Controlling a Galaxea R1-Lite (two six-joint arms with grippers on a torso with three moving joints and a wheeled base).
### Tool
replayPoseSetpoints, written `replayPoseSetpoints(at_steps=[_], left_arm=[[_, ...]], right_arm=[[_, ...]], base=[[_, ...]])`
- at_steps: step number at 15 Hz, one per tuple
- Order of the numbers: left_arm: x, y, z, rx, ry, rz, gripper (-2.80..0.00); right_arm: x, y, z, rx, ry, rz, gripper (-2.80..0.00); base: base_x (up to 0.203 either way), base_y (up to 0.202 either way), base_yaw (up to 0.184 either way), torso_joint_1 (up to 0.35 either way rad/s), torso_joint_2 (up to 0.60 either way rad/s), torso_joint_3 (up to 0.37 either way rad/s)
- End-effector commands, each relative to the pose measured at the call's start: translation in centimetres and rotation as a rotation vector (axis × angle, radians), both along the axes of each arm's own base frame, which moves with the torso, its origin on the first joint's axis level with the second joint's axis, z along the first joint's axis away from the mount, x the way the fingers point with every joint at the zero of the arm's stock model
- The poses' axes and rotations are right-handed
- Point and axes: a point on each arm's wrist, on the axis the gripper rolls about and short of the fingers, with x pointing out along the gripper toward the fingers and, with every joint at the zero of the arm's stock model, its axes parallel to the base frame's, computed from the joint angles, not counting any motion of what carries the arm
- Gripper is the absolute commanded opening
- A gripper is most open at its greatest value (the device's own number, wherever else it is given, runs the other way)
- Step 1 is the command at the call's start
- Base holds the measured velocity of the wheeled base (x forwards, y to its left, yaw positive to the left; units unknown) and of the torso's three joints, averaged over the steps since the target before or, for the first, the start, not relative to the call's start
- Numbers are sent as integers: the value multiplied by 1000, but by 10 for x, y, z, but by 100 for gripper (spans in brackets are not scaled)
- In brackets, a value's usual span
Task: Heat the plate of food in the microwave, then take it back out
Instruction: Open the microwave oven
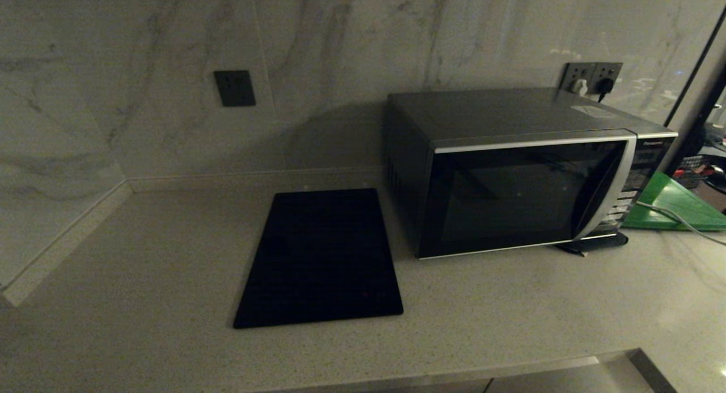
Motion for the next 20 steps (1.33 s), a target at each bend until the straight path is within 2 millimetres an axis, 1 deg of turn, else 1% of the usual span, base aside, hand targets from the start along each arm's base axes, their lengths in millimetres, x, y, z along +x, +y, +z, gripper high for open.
replayPoseSetpoints(at_steps=[1,3,5,6,7,9,11,13,18,20], left_arm=[[0,0,0,0,1,1,-280],[0,0,0,0,1,1,-280],[0,0,0,-2,1,1,-280],[0,0,0,-2,1,1,-280],[0,0,0,-2,1,1,-280],[0,0,0,-2,1,1,-280],[0,0,0,-2,1,1,-280],[0,0,0,0,1,1,-280],[0,0,0,-1,1,1,-280],[0,0,0,-1,1,1,-280]], right_arm=[[-9,-3,-16,-63,-11,30,-280],[-16,-4,-29,-35,-45,34,-280],[-18,-3,-57,-48,-44,59,-280],[-14,-3,-65,-49,-22,71,-280],[-6,-3,-70,-45,-5,76,-280],[19,-3,-81,-46,-23,79,-280],[48,-3,-97,-64,-59,80,-280],[67,-3,-116,-74,-55,82,-280],[90,-4,-144,-101,-71,80,-280],[94,-4,-146,-127,-111,85,-280]], base=[[0,0,0,0,0,0],[0,0,0,0,0,0],[0,0,0,0,0,0],[0,0,0,0,0,0],[0,0,0,0,0,0],[0,0,0,0,0,0],[0,0,0,0,0,0],[0,0,0,0,0,0],[0,0,0,0,0,0],[0,0,0,0,0,0]])
